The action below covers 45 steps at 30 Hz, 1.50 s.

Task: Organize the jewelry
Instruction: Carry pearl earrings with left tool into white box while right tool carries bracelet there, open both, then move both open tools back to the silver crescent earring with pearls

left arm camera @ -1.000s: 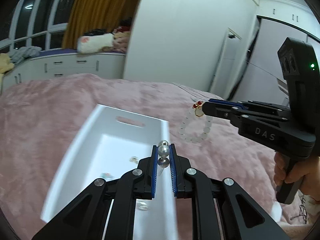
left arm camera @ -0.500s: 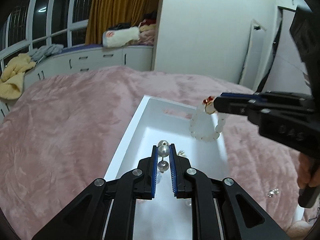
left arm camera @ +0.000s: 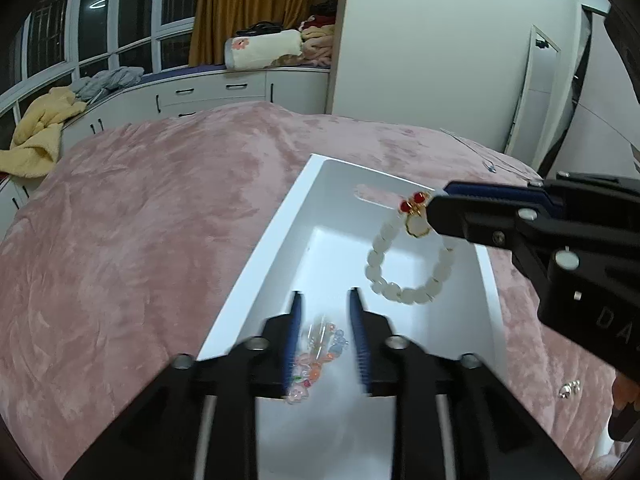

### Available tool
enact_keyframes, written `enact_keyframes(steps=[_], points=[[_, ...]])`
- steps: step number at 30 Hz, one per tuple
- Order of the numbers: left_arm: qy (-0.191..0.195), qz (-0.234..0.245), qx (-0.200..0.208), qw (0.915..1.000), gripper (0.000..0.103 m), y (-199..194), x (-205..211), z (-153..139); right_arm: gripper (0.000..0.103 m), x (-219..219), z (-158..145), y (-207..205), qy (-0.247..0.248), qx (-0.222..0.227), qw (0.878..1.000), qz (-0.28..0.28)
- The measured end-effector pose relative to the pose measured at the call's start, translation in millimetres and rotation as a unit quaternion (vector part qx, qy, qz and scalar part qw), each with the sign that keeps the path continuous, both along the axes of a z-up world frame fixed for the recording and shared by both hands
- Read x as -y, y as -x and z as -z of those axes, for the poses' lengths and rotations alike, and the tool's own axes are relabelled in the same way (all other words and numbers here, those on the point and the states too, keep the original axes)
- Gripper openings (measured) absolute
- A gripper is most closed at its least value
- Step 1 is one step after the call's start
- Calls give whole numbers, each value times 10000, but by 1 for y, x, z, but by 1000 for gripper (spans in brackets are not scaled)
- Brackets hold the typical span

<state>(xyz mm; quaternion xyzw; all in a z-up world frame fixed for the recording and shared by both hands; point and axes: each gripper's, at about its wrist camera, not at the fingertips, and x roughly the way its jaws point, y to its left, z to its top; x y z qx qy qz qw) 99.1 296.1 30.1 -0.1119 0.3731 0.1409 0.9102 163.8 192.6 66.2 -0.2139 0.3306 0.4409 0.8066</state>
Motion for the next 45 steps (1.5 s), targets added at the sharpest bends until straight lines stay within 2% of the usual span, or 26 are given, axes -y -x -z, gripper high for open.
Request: enact_keyframes(steps=[3,5,7,11,13,14,15,16,18,22,28,34,40,45], points=[[25,-63,-12,10000,36,-1,-4,1,12,1,-2,-2,-40,31,10000,79],[36,-110,8,9999,42,0,-7,1,16,3,-4,-4,-55,66,9999,139],[51,-141,32,9999,45,0,-9,0,37,8,-8,-5,-101,168,9995,228],[78,-218,157,9996,59,2,-9,-5,51,26,-17,-9,-225,316,9986,371],[116,-238,286,9992,67,4,-7,-11,71,43,-25,-11,-365,496,9968,505],[161,-245,353,9989,78,5,-6,-15,74,52,-29,-12,-426,591,9956,588],[195,-243,398,9987,85,5,-5,-19,77,62,-33,-14,-486,669,9942,681],[222,-221,447,9985,92,6,-3,-22,78,69,-37,-16,-541,699,9933,745],[217,-129,564,9981,92,7,4,-30,79,86,-44,-22,-644,746,9910,905],[-44,43,750,9972,93,10,24,-45,82,128,-57,-33,-838,824,9850,1265],[-177,418,1068,9932,97,13,55,-63,84,191,-62,-38,-749,949,9806,1541],[-179,1013,1350,9855,97,14,100,-69,84,257,-45,-35,-563,860,9776,1837],[-415,1519,1294,9790,97,5,150,-61,84,313,-19,-24,-437,737,9746,2071],[-45,1891,1149,9752,99,-3,183,-40,84,356,8,-12,-352,570,9746,2135]])
